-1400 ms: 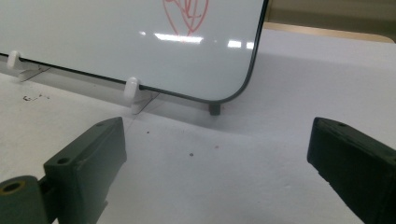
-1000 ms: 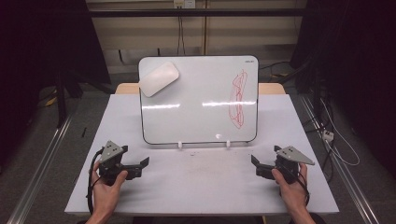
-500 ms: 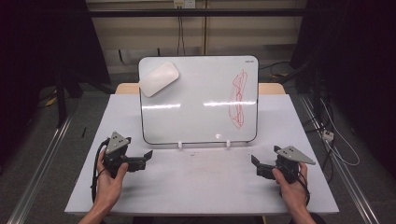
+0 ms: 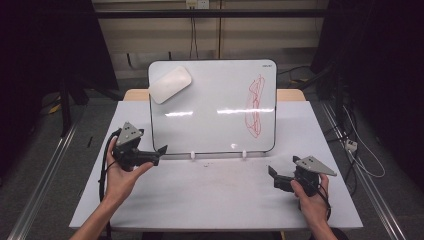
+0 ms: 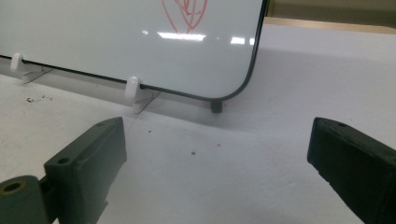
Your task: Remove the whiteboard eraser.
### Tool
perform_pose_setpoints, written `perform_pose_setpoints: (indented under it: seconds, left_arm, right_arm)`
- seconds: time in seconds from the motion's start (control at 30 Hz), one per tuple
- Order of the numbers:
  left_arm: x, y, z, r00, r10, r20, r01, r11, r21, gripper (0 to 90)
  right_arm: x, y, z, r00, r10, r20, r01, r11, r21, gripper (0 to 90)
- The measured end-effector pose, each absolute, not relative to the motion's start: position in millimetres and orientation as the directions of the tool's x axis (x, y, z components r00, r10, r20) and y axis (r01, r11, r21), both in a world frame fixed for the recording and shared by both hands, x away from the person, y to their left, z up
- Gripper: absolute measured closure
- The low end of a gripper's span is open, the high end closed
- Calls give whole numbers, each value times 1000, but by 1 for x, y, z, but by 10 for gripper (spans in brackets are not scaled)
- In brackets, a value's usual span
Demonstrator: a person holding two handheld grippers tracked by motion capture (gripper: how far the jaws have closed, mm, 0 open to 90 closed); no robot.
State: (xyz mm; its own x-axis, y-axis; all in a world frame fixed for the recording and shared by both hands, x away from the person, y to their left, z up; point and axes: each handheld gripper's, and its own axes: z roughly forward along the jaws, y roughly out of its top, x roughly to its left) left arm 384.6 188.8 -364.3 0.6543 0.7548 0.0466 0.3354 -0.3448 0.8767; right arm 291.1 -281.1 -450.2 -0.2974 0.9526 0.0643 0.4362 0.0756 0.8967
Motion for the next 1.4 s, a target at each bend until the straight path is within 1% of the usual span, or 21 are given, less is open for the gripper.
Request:
perform_pose_setpoints:
  seconds: [0.1, 0.27, 0.43, 0.47, 0.5, 0.63, 0.77, 0.9, 1.0, 1.1, 1.3, 1.4]
  left_arm:
    - [392, 185, -354, 666, 744, 58, 309, -346, 886, 64]
    - [404, 177, -338, 672, 733, 103, 274, -376, 885, 65]
    - [414, 169, -325, 683, 713, 160, 230, -418, 879, 69]
    - [416, 169, -322, 676, 714, 183, 217, -430, 876, 70]
    - [418, 167, -321, 673, 718, 177, 221, -424, 878, 70]
    - [428, 163, -315, 663, 721, 202, 207, -436, 876, 72]
    - [439, 159, -308, 642, 725, 249, 187, -463, 866, 83]
    - [452, 155, -300, 635, 722, 276, 174, -482, 859, 103]
    - [459, 152, -294, 625, 728, 283, 168, -479, 862, 95]
    - [463, 149, -289, 610, 722, 328, 149, -510, 847, 95]
    - [477, 143, -289, 608, 704, 367, 140, -549, 824, 98]
    - [482, 139, -290, 603, 689, 402, 135, -584, 800, 98]
  right_arm:
    - [292, -280, -450, -301, 952, 62, 436, 79, 897, 46]
    - [292, -280, -450, -299, 952, 65, 436, 76, 897, 46]
    - [292, -279, -450, -308, 949, 64, 439, 82, 895, 48]
    - [291, -279, -450, -308, 949, 64, 438, 82, 895, 47]
    - [291, -279, -450, -308, 949, 64, 438, 82, 895, 47]
    - [292, -279, -450, -309, 949, 68, 440, 80, 894, 47]
    - [292, -279, -450, -311, 948, 67, 442, 82, 893, 47]
    - [292, -279, -450, -309, 948, 68, 444, 80, 893, 47]
    - [293, -279, -450, -306, 950, 67, 445, 81, 892, 46]
    - [293, -278, -450, -307, 950, 66, 444, 81, 892, 46]
    - [293, -278, -451, -311, 948, 70, 445, 80, 892, 47]
    - [293, -279, -451, -313, 947, 69, 444, 81, 893, 47]
